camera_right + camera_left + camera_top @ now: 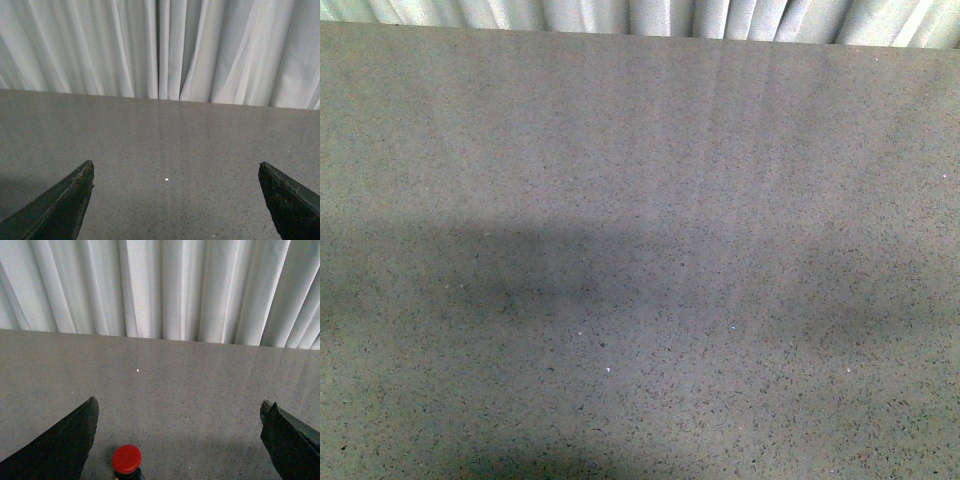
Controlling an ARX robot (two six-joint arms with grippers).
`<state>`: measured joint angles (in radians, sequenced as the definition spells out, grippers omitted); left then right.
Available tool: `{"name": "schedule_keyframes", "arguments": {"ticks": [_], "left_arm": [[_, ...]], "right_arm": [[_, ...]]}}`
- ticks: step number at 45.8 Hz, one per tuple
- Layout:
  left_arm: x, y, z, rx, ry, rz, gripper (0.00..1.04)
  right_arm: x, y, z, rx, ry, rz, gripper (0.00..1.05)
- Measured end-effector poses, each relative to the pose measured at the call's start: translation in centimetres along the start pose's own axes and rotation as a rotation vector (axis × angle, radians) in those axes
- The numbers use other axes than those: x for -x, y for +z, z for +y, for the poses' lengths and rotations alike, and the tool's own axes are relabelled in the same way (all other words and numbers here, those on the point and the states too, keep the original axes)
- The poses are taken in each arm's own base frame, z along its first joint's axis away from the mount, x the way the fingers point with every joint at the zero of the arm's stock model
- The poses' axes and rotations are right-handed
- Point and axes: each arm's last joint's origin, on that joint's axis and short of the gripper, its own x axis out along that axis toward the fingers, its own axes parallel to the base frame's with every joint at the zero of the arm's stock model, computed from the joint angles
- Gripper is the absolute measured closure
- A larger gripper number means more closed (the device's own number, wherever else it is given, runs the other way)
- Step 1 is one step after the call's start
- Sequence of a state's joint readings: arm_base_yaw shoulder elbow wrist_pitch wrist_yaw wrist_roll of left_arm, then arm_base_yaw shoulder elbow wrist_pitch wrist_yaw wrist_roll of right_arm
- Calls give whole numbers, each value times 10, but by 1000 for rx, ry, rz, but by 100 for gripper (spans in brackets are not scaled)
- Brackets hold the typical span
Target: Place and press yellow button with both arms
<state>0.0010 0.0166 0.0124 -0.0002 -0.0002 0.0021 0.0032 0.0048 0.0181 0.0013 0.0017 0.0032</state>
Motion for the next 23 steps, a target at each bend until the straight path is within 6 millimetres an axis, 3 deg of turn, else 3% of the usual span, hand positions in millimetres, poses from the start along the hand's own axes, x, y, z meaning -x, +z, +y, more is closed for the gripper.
{"name": "schedule_keyframes", "arguments": {"ticks": [23], "left_arm": [[0,0,0,0,0,0,9]], "right_arm": [[0,0,0,0,0,0,9]]}}
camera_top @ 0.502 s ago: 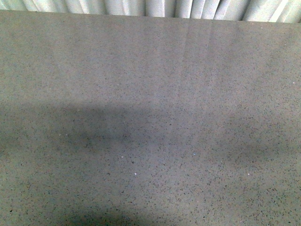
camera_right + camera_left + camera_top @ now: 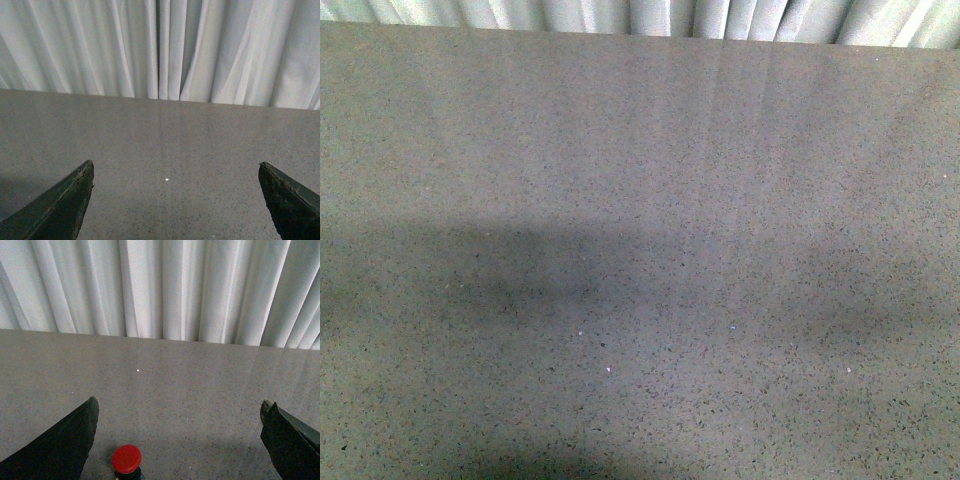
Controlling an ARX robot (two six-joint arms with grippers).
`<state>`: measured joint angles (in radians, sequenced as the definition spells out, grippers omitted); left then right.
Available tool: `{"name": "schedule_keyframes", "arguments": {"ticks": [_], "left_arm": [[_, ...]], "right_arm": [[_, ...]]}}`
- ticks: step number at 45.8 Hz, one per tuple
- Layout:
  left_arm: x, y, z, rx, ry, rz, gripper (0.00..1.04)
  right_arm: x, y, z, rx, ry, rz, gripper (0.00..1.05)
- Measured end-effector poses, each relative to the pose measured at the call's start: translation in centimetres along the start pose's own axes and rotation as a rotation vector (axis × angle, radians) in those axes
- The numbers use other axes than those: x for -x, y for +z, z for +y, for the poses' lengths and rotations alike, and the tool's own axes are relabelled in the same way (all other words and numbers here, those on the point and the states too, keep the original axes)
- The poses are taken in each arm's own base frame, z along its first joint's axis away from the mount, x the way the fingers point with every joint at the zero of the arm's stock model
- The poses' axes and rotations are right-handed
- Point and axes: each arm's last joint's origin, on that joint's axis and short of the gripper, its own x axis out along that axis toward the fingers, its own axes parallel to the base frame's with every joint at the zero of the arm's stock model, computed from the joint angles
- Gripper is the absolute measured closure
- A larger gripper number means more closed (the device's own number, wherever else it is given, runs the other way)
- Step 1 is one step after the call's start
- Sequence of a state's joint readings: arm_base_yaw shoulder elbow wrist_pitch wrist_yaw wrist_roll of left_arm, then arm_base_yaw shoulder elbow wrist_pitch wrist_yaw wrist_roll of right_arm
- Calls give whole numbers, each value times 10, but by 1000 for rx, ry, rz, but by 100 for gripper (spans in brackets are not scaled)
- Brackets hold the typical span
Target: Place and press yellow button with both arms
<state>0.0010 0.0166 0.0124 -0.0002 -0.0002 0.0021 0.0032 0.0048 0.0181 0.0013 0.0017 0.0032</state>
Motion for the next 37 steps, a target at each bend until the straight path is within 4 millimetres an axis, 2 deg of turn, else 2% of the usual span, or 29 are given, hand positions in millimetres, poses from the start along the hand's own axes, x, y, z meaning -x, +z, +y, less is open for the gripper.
{"name": "schedule_keyframes", "arguments": {"ticks": [10,12,15,19,24,28,32,37], "left_arm": [[0,0,0,5,-9,9,9],[0,-1,0,24,-49,88,9],[-5,2,0,84,-113,353,9],[-24,7,6,111,-84,419,9],[-54,15,28,122,-4,380,9],[-71,12,47,122,70,371,9],[-86,-2,72,131,157,408,9],[-90,-18,86,143,206,454,9]], "right_arm": [[0,0,0,0,0,0,9],[0,0,0,0,0,0,9],[0,0,0,0,2,0,9],[0,0,0,0,2,0,9],[0,0,0,0,2,0,9],[0,0,0,0,2,0,9],[0,0,0,0,2,0,9],[0,0,0,0,2,0,9]]}}
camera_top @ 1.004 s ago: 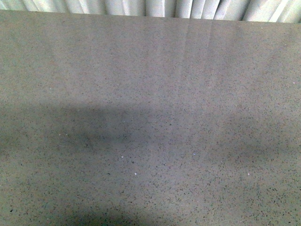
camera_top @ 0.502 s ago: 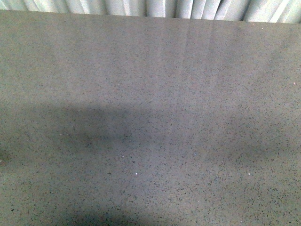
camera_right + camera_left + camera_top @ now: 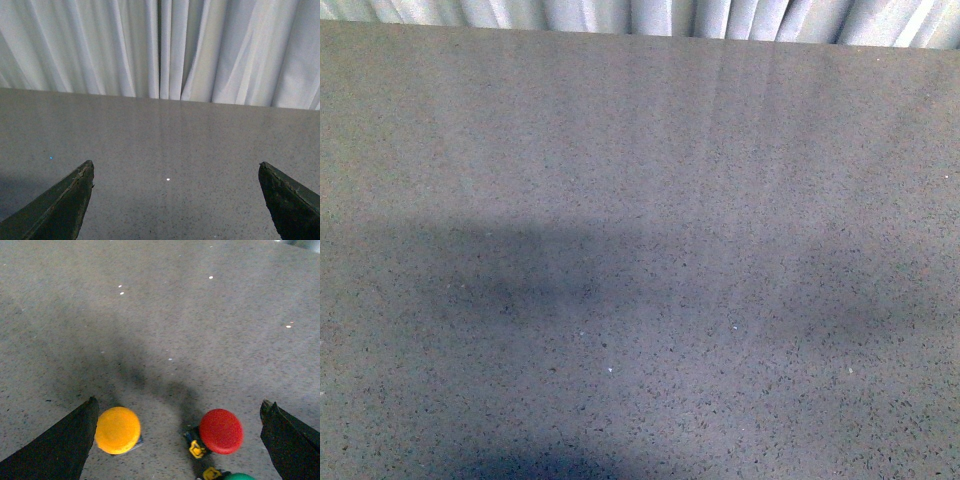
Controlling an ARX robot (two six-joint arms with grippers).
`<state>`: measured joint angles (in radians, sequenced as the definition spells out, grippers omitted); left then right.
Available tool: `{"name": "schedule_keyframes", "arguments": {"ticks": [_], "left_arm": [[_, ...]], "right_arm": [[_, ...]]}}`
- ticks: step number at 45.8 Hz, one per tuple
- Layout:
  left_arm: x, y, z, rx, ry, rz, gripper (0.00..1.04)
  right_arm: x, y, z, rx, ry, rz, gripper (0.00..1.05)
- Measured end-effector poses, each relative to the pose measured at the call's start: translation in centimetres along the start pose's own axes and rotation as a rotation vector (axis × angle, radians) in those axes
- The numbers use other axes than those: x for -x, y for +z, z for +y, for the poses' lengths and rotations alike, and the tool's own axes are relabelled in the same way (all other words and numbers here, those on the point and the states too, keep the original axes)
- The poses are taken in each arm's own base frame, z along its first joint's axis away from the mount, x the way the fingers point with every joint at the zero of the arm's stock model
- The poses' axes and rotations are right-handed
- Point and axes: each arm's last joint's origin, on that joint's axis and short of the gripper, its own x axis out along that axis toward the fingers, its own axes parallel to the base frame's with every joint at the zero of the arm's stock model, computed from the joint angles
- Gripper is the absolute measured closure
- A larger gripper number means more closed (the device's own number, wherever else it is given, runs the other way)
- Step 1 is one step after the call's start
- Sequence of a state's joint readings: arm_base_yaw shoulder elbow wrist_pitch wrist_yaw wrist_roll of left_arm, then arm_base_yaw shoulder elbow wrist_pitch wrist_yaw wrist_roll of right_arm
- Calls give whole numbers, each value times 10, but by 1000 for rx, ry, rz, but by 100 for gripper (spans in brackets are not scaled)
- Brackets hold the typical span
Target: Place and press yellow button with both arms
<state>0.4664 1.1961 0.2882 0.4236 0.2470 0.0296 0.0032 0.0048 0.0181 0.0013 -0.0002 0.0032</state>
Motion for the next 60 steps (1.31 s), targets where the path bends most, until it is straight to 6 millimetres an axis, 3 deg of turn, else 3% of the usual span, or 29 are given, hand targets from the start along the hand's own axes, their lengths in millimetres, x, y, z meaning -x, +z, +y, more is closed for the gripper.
{"name": "schedule_keyframes", "arguments": {"ticks": [8,23,60], "left_arm": [[-16,-13,14,2,44,37,9],[-34,-30,17,8,80,99,9],[-57,-42,25,36,113,160,9]], "right_arm": [[0,0,0,0,0,0,9],[0,0,0,0,0,0,9],[0,0,0,0,0,0,9]]}}
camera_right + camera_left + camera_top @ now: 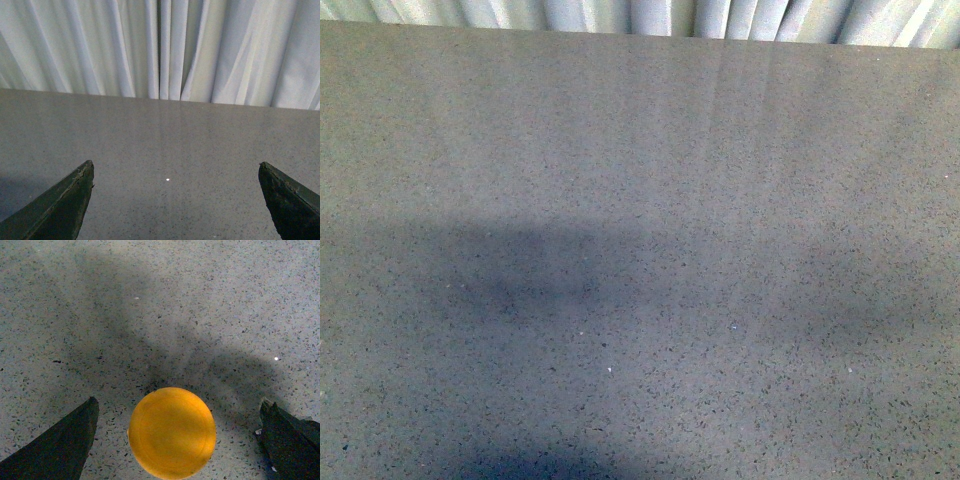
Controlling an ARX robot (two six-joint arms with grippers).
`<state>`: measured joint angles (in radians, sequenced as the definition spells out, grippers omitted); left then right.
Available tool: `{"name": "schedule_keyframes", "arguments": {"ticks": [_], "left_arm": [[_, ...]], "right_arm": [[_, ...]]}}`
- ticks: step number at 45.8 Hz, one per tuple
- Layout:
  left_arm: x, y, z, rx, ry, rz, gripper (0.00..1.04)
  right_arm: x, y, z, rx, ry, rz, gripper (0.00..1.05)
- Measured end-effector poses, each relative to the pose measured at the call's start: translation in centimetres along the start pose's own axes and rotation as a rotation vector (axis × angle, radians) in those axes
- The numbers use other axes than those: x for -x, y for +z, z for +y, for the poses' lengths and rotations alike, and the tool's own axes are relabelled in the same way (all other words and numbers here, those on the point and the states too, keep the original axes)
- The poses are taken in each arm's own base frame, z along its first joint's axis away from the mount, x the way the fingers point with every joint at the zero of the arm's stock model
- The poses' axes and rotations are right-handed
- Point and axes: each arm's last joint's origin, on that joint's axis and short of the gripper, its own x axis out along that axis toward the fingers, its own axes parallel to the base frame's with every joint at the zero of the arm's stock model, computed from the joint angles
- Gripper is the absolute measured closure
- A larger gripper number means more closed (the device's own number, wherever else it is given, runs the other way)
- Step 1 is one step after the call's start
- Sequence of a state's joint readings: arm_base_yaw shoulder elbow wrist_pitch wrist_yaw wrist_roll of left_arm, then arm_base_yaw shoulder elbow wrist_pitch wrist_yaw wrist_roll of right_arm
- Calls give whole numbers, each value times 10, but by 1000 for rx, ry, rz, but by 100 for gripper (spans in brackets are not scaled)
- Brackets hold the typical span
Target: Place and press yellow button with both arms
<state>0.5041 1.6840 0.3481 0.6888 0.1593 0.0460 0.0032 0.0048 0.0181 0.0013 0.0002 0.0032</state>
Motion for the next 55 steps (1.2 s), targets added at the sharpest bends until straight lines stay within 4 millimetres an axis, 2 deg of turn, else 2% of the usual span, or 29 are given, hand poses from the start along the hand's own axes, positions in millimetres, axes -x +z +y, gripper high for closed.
{"name": "schedule_keyframes", "arguments": {"ticks": [5,9,14,20,34,38,42,47,50,55], "left_arm": [[-1,-1,-1,-2,0,3,17],[-1,-1,-1,-4,-2,2,32],[-1,-1,-1,-4,0,2,45],[-2,-2,-2,-4,1,3,67],[-1,-1,-2,-7,0,1,69],[5,6,-3,-12,-3,-12,69],[14,24,-8,-33,-12,-65,69],[25,58,-25,-76,-43,-175,70],[28,69,-34,-88,-65,-210,70],[35,87,-75,-118,-145,-266,70]], "right_arm": [[0,0,0,0,0,0,9],[0,0,0,0,0,0,9],[0,0,0,0,0,0,9],[0,0,0,0,0,0,9],[0,0,0,0,0,0,9],[0,0,0,0,0,0,9],[0,0,0,0,0,0,9],[0,0,0,0,0,0,9],[0,0,0,0,0,0,9],[0,0,0,0,0,0,9]]}}
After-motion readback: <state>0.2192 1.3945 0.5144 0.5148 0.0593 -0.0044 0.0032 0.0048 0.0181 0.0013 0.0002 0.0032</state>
